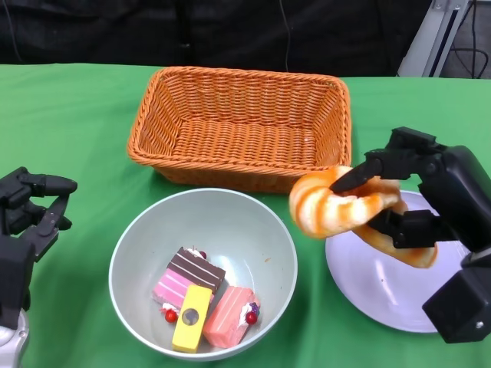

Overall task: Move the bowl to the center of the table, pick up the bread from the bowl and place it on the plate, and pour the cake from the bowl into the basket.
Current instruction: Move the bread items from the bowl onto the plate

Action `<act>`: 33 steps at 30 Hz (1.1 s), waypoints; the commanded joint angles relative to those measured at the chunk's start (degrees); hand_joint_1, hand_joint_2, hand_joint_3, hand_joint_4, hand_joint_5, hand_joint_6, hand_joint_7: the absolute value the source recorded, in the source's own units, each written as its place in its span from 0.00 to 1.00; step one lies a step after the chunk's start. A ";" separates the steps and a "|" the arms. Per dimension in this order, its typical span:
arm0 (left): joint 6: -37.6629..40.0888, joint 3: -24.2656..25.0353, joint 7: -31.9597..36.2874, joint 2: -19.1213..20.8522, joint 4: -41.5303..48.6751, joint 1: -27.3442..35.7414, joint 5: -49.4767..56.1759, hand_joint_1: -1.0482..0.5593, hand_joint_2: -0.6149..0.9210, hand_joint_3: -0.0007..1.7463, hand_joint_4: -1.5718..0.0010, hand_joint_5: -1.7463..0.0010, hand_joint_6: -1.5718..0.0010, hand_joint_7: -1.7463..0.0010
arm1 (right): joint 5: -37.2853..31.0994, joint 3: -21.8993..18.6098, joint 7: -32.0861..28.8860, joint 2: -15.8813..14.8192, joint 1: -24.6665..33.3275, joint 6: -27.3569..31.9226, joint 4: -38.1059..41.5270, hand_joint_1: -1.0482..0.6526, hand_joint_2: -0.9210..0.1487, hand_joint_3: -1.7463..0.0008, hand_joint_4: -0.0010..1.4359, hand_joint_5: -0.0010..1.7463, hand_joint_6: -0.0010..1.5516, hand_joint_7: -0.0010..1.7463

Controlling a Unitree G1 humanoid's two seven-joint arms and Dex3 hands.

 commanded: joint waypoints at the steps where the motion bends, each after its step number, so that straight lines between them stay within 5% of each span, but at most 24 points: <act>1: -0.70 0.01 0.46 1.42 0.24 -0.16 0.43 0.58 1.00 0.18 0.45 0.27 0.43 0.49 | 0.99 -1.47 -0.51 -1.08 0.77 -0.18 -0.32 0.60 0.35 0.48 0.53 0.90 0.60 0.48; 15: -1.56 0.13 0.00 1.77 0.69 -0.08 0.01 0.59 1.00 0.18 0.45 0.28 0.43 0.49 | -1.48 -1.96 -6.41 -2.35 -1.16 -4.57 12.23 0.59 0.32 0.53 0.56 0.85 0.60 0.49; 27: -1.79 0.36 -0.72 1.99 0.27 0.34 -0.80 0.59 1.00 0.17 0.44 0.29 0.42 0.50 | -9.21 0.49 -20.01 -3.89 -5.24 -7.21 29.05 0.62 0.31 0.57 0.57 0.84 0.61 0.45; 33: -2.00 0.25 -0.81 2.03 0.14 0.39 -0.78 0.58 1.00 0.17 0.44 0.29 0.42 0.50 | -14.40 3.69 -28.64 -4.25 -6.96 -6.01 33.02 0.62 0.26 0.62 0.60 0.74 0.64 0.39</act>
